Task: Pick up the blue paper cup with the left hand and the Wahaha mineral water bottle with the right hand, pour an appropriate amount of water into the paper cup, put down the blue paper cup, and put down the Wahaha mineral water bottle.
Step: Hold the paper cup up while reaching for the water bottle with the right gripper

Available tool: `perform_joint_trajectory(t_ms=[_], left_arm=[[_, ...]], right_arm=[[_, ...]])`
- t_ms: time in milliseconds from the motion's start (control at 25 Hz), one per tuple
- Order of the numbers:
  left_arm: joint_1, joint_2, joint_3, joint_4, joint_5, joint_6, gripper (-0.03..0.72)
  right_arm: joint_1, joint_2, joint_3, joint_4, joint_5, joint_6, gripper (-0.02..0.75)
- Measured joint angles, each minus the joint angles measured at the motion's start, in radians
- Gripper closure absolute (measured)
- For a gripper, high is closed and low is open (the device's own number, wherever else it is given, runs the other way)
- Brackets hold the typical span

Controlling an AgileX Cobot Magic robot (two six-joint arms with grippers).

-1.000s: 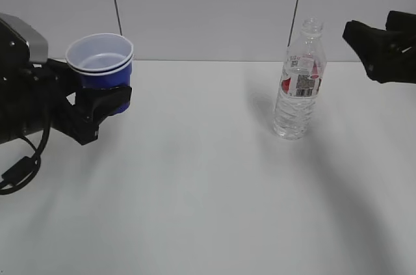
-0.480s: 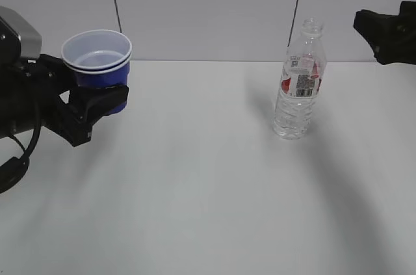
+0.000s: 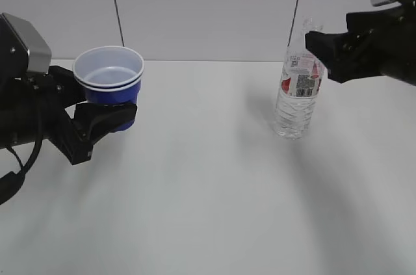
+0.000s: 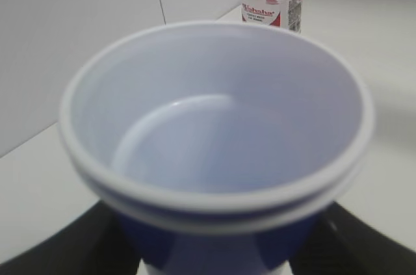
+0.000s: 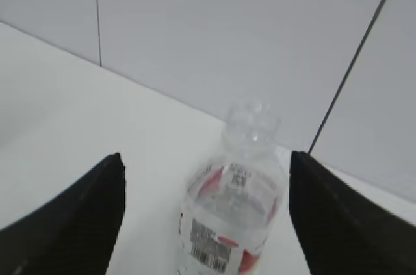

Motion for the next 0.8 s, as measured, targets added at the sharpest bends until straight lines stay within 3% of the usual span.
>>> perform_joint_trajectory(t_ms=[160,440,800], left_arm=[[0.000,0.000,0.000,0.000,0.000,-0.001,0.227],[0.000,0.000,0.000,0.002,0.000,-0.001,0.227],[0.000,0.000,0.000,0.002,0.000,-0.001,0.227]], right_arm=[[0.000,0.053,0.007,0.063,0.012,0.006,0.150],[0.000,0.102,0.033,0.076,-0.064,0.114,0.150],[0.002,0.222,0.129,0.157,-0.419,-0.051,0.150]])
